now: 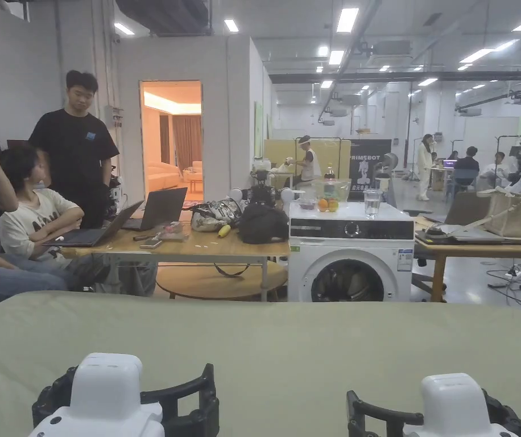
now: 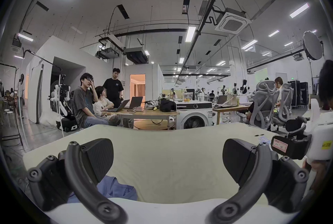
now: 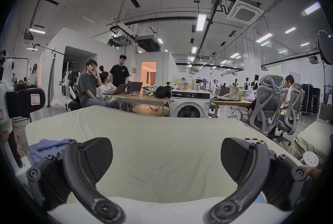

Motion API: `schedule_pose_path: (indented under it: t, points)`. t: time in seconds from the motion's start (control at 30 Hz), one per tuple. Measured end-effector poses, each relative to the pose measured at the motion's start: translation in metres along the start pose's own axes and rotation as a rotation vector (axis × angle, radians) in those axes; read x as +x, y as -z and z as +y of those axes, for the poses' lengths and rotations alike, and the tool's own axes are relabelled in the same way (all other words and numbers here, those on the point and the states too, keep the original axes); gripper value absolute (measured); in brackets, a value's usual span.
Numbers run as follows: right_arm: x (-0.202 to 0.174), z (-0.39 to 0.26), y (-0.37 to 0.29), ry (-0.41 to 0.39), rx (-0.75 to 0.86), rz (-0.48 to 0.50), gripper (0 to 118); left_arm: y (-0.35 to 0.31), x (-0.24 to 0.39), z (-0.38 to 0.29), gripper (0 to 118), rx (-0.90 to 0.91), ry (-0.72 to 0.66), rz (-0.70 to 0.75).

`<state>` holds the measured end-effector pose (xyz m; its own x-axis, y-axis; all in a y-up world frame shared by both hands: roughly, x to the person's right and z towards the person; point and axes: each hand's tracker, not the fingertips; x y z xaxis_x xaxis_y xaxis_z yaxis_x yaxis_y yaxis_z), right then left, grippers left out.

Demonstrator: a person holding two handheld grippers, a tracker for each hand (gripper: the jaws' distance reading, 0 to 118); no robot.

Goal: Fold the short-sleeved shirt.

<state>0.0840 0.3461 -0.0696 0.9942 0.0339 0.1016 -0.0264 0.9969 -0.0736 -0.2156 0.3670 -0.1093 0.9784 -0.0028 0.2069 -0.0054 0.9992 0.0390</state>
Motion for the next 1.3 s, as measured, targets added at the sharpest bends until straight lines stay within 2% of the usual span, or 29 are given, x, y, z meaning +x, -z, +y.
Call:
schedule_pose_path:
  t: [0.2,0.47,0.63,0.7,0.73,0.77,0.8,0.83,0.87,0.9,0.93,1.1,1.2,1.3]
  points:
    - [-0.034,-0.002,0.017,0.026,-0.002,0.082,118,-0.019,-0.039,0.001,118,-0.013,-0.018,0.109]
    - [-0.086,-0.006,0.032,0.012,-0.006,0.208,118,-0.042,-0.076,0.000,118,-0.015,0.021,0.231]
    - [-0.106,-0.009,0.038,0.014,-0.018,0.256,118,-0.057,-0.094,-0.004,118,-0.014,0.028,0.295]
    - [-0.109,-0.011,0.038,0.022,-0.022,0.271,111,-0.061,-0.098,-0.006,118,-0.015,0.029,0.299]
    - [-0.110,-0.012,0.038,0.026,-0.023,0.278,97,-0.064,-0.099,-0.006,117,-0.014,0.029,0.303]
    - [-0.110,-0.013,0.038,0.026,-0.027,0.285,78,-0.066,-0.099,-0.007,113,-0.010,0.030,0.309]
    - [-0.112,-0.014,0.040,0.026,-0.034,0.290,52,-0.068,-0.099,-0.007,99,-0.007,0.034,0.309]
    - [-0.113,-0.016,0.041,0.027,-0.044,0.290,19,-0.068,-0.099,-0.007,56,-0.015,0.041,0.310]
    - [-0.114,-0.018,0.042,0.024,-0.050,0.287,5,-0.066,-0.100,-0.008,17,-0.035,0.052,0.319]
    - [-0.114,-0.020,0.042,0.025,-0.052,0.290,2,-0.066,-0.101,-0.010,0,-0.042,0.053,0.306]
    - [-0.114,-0.022,0.041,0.024,-0.057,0.305,0,-0.068,-0.103,-0.012,0,-0.033,0.046,0.269]
    - [-0.121,-0.026,0.042,0.006,-0.064,0.336,0,-0.070,-0.114,-0.016,0,-0.060,0.014,0.307]
    - [-0.131,-0.027,0.042,-0.004,-0.059,0.366,0,-0.071,-0.135,-0.021,0,-0.130,-0.062,0.309]
    - [-0.143,-0.030,0.046,0.001,-0.084,0.419,0,-0.065,-0.156,-0.035,0,-0.244,-0.078,0.289]
